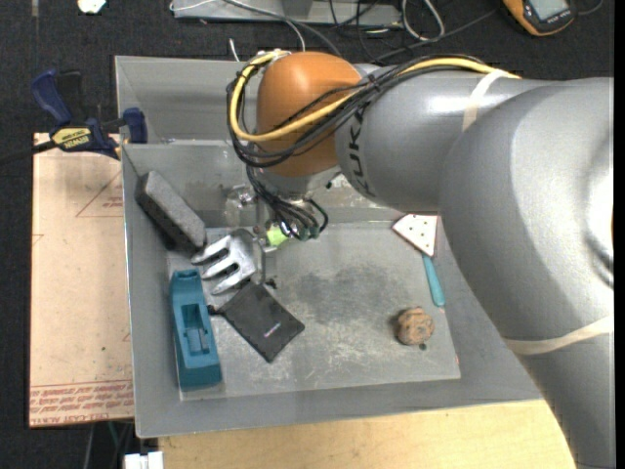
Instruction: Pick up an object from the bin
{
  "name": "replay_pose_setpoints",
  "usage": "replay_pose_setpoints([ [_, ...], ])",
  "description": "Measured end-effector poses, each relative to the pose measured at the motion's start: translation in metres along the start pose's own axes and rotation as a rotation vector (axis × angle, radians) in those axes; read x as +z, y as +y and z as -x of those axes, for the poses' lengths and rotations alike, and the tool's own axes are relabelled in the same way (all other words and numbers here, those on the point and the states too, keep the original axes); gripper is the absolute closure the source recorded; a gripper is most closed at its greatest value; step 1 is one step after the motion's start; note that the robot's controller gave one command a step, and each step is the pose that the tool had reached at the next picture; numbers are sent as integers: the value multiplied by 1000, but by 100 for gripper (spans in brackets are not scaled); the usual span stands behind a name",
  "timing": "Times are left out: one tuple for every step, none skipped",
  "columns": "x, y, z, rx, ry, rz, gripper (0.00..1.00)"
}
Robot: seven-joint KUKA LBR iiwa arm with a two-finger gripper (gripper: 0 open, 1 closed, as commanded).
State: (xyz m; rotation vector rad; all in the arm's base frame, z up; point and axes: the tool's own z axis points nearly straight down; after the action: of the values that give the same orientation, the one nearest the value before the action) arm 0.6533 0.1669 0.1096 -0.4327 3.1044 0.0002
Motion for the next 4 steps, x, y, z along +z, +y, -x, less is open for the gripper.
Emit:
replay_pose_setpoints([
  [40,31,-34,-97,-7,1,0],
  [37,48,-51,-260,-14,-1,100],
  [36,48,-51,-259,-15,0,100],
  [22,48,-50,-258,-19,0,100],
])
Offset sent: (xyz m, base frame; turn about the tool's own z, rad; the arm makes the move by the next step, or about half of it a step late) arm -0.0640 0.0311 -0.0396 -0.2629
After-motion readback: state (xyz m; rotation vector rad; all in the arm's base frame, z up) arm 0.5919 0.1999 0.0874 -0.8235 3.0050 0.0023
